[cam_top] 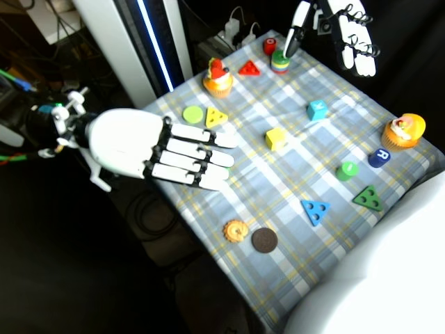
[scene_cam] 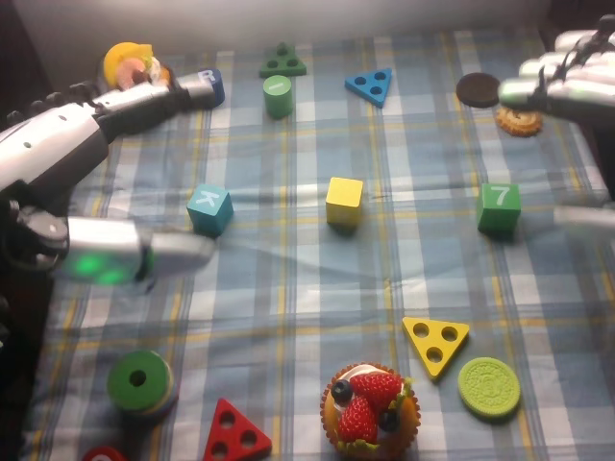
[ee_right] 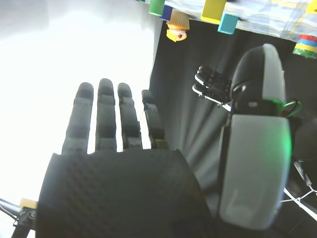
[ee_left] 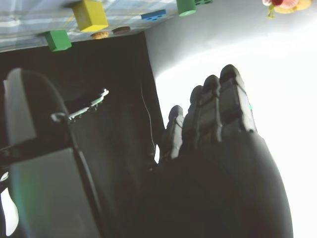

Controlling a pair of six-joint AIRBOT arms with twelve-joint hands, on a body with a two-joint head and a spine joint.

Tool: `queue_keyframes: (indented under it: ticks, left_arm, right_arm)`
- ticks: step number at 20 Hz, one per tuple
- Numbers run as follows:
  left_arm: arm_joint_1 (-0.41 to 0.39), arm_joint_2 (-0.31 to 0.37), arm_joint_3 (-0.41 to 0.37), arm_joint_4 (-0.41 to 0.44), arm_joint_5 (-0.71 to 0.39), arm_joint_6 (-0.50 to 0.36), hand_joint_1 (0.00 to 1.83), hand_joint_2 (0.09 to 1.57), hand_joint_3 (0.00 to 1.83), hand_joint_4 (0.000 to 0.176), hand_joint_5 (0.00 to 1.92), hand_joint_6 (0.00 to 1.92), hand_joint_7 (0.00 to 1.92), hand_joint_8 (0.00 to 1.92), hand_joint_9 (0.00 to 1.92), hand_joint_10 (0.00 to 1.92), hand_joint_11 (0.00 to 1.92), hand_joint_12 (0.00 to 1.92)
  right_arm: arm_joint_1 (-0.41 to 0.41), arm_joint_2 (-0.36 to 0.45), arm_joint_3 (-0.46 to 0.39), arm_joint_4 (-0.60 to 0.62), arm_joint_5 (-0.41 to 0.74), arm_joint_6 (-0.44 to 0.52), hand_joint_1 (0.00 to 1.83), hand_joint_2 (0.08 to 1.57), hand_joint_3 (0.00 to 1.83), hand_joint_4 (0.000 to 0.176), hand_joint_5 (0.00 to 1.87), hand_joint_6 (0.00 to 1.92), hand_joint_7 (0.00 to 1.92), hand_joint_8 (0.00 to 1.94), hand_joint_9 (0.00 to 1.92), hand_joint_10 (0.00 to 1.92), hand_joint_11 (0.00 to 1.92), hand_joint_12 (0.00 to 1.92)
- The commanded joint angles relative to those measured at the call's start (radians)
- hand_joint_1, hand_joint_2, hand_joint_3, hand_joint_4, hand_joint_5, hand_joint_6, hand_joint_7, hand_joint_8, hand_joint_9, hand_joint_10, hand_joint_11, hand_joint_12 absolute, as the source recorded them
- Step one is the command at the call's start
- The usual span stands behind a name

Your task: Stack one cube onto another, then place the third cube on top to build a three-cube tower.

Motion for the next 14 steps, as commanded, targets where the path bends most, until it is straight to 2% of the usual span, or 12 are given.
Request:
queue_keyframes:
  ticks: [1,2,3,4,5,6,8,9,10,12,14]
  left_arm:
    - [-0.008,0.005,0.000,0.004,-0.115,0.036,0.61,1.01,0.00,0.176,0.31,0.00,0.36,0.00,0.37,0.00,0.11,0.42]
    - [-0.011,0.004,-0.006,-0.005,-0.116,0.073,0.61,1.01,0.00,0.176,0.30,0.00,0.36,0.00,0.36,0.00,0.11,0.42]
    - [-0.020,0.003,-0.016,-0.024,-0.116,0.159,0.65,1.00,0.00,0.176,0.30,0.00,0.37,0.00,0.38,0.00,0.13,0.42]
    - [-0.024,0.000,-0.020,-0.035,-0.113,0.200,0.66,0.98,0.00,0.176,0.27,0.00,0.37,0.00,0.38,0.01,0.15,0.43]
    - [-0.034,-0.010,-0.021,-0.062,-0.101,0.291,0.64,0.98,0.00,0.176,0.25,0.00,0.35,0.00,0.37,0.00,0.15,0.42]
    - [-0.042,-0.019,-0.016,-0.082,-0.087,0.341,0.66,0.96,0.00,0.176,0.25,0.00,0.35,0.00,0.36,0.00,0.14,0.41]
    - [-0.070,-0.053,0.019,-0.141,-0.026,0.451,0.67,0.94,0.00,0.176,0.24,0.00,0.35,0.00,0.36,0.00,0.14,0.41]
    - [-0.094,-0.080,0.056,-0.182,0.034,0.518,0.74,0.91,0.00,0.176,0.27,0.01,0.35,0.00,0.34,0.00,0.14,0.40]
    - [-0.099,-0.083,0.061,-0.188,0.041,0.529,0.74,0.91,0.00,0.176,0.27,0.01,0.35,0.00,0.34,0.00,0.14,0.40]
    - [-0.128,-0.119,0.101,-0.245,0.103,0.646,0.78,0.91,0.00,0.176,0.26,0.00,0.31,0.00,0.30,0.00,0.15,0.29]
    - [-0.155,-0.159,0.144,-0.294,0.164,0.728,0.82,0.89,0.00,0.176,0.32,0.01,0.36,0.00,0.32,0.00,0.19,0.26]
  right_arm:
    - [0.014,-0.003,0.006,0.015,0.116,0.005,0.62,1.26,0.00,0.000,0.46,0.00,0.45,0.00,0.38,0.02,0.00,0.94]
    - [0.015,-0.003,0.006,0.014,0.116,0.006,0.62,1.26,0.00,0.000,0.46,0.00,0.45,0.00,0.38,0.02,0.00,0.92]
    - [0.019,-0.003,0.005,0.003,0.116,0.013,0.59,1.26,0.00,0.000,0.46,0.00,0.45,0.00,0.38,0.01,0.00,0.92]
    - [0.023,-0.004,0.005,-0.005,0.116,0.019,0.58,1.26,0.00,0.000,0.46,0.00,0.45,0.00,0.39,0.01,0.00,0.92]
    - [0.030,-0.004,0.004,-0.018,0.116,0.024,0.58,1.26,0.00,0.000,0.45,0.00,0.44,0.00,0.38,0.01,0.00,0.90]
    - [0.037,-0.005,0.003,-0.025,0.116,0.024,0.57,1.26,0.00,0.000,0.45,0.00,0.44,0.00,0.38,0.01,0.00,0.91]
    - [0.047,-0.005,0.002,-0.040,0.117,0.025,0.56,1.26,0.00,0.000,0.46,0.00,0.45,0.00,0.40,0.01,0.00,0.94]
    - [0.048,-0.005,0.002,-0.050,0.117,0.031,0.53,1.26,0.00,0.000,0.46,0.00,0.45,0.00,0.41,0.01,0.00,0.96]
    - [0.048,-0.005,0.002,-0.051,0.117,0.032,0.53,1.26,0.00,0.000,0.46,0.00,0.45,0.00,0.41,0.01,0.00,0.96]
    - [0.048,-0.005,0.002,-0.053,0.117,0.033,0.52,1.26,0.00,0.000,0.46,0.00,0.46,0.00,0.41,0.01,0.00,0.98]
    - [0.048,-0.005,0.003,-0.053,0.117,0.033,0.56,1.26,0.00,0.000,0.46,0.00,0.46,0.00,0.41,0.00,0.00,0.97]
